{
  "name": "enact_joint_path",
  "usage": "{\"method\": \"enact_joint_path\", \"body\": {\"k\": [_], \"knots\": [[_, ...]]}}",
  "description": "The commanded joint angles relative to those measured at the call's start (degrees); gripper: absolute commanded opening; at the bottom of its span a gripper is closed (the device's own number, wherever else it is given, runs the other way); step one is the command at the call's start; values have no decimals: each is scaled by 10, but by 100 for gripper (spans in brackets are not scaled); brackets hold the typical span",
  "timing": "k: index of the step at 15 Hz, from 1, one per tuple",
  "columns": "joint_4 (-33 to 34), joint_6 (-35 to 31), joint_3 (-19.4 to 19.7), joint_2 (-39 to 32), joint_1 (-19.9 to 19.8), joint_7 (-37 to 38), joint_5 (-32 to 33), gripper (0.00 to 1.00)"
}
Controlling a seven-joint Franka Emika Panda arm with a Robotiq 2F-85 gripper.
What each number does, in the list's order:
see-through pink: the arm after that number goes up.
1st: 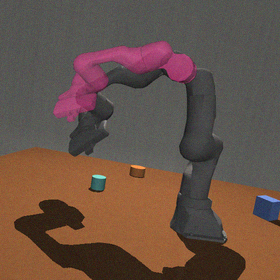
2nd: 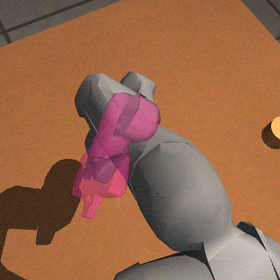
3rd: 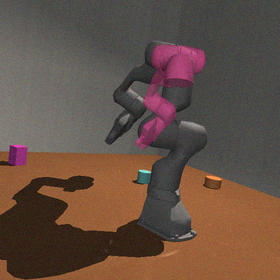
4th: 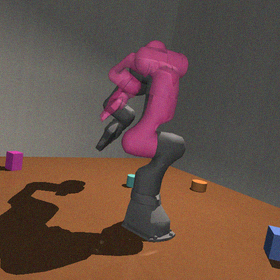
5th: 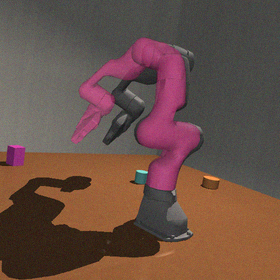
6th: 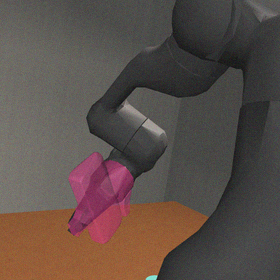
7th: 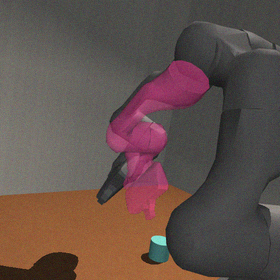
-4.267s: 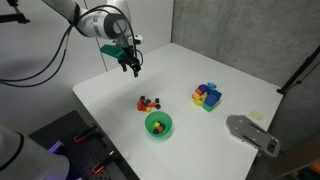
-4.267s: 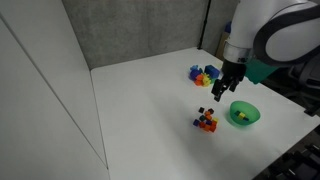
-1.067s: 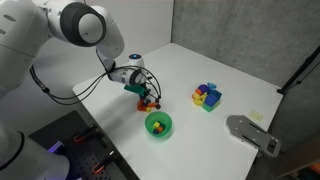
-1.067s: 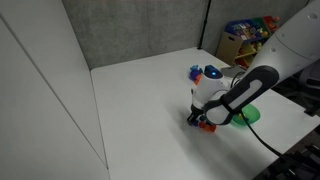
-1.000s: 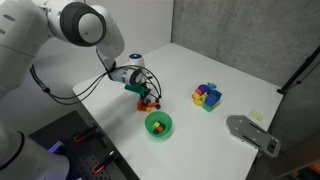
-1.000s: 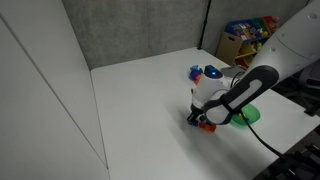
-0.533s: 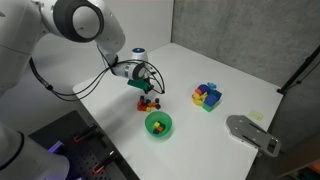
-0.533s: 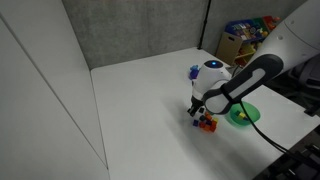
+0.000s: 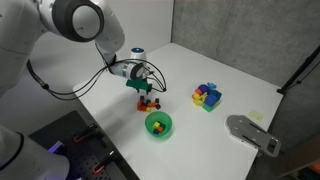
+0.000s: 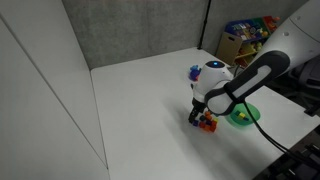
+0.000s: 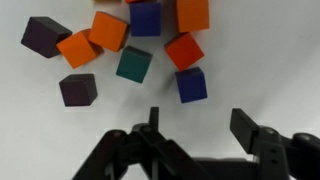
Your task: Put a block into the bowel
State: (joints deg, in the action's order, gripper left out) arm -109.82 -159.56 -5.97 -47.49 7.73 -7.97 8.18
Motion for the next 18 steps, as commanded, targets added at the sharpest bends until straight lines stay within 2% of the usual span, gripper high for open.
{"method": "enact_joint_path", "body": {"k": [1,5,6,7,12,15,17,18], "knots": [[-30,-1,-27,9,-29,-60,9,100],[-44,-5,-20,4,-26,-85,22,100],[-47,-9,-17,3,-24,-87,25,75],[-49,-11,-14,1,-21,-87,29,74],[-47,-29,-4,-9,-7,-79,48,32],[-46,-40,6,-9,4,-73,54,10],[-48,-44,14,-2,11,-69,54,0],[-49,-46,17,1,13,-68,54,0]]}}
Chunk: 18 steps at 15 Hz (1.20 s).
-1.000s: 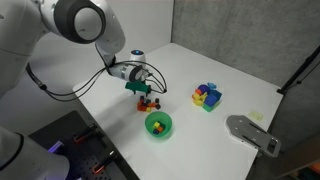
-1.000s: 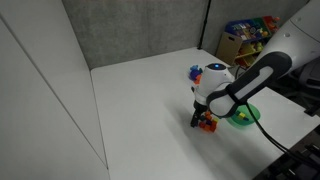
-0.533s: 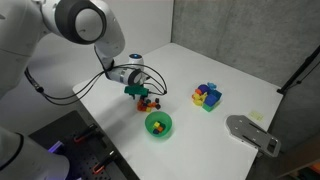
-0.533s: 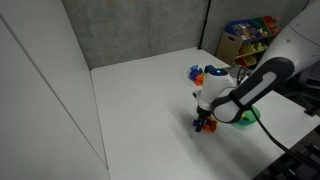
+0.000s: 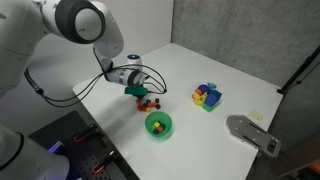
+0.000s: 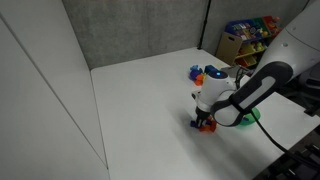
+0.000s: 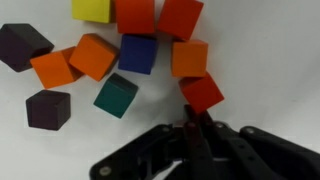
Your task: Put a block into the bowel
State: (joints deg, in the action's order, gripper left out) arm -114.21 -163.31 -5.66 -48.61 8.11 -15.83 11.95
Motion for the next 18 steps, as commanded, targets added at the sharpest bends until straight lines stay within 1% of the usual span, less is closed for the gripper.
{"method": "enact_joint_path", "body": {"k": [1,2,3,4,6,8,10,12,13,18], "knots": [[-5,-9,16,14,12,11,17,0],[-6,-6,18,17,14,13,15,8],[-6,-4,18,19,14,14,14,28],[-6,2,23,20,19,21,12,34],[-4,8,30,21,27,37,8,51],[2,15,46,18,43,64,5,66],[5,13,56,16,54,83,6,81],[10,7,67,11,67,106,4,99],[11,5,69,10,71,116,2,100],[22,-2,71,1,82,149,-2,100]]}}
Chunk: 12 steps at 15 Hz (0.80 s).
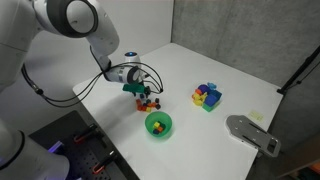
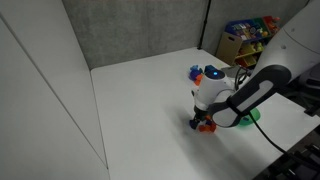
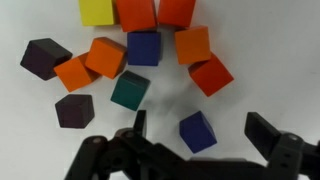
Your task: Put a block into the bowel
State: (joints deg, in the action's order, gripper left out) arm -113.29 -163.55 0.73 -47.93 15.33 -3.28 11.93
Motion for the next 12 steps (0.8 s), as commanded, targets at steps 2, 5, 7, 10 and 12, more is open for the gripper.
{"method": "enact_joint_path", "body": {"k": [2,5,7,10,12], "knots": [[17,-7,4,-13,8,24,-1,100],[21,-15,5,-19,8,22,1,66],[22,-22,3,-22,6,18,1,49],[23,-33,4,-25,8,16,2,25],[23,-39,6,-25,9,16,2,9]]}}
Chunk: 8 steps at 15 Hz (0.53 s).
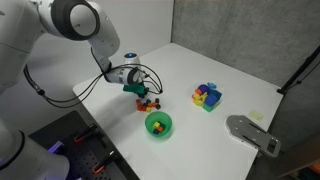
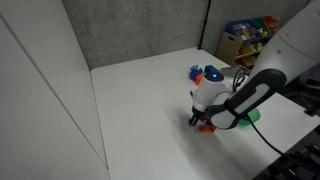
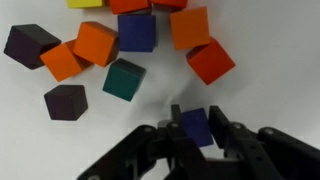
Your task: Put a block into the bowel
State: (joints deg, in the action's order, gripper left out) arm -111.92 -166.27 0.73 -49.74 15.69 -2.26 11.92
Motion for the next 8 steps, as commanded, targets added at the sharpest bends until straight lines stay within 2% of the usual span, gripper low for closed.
{"method": "enact_joint_path", "body": {"k": [1,8], "knots": [[8,-15,6,-6,5,6,2,10],[-6,-4,24,29,2,9,1,10]]}}
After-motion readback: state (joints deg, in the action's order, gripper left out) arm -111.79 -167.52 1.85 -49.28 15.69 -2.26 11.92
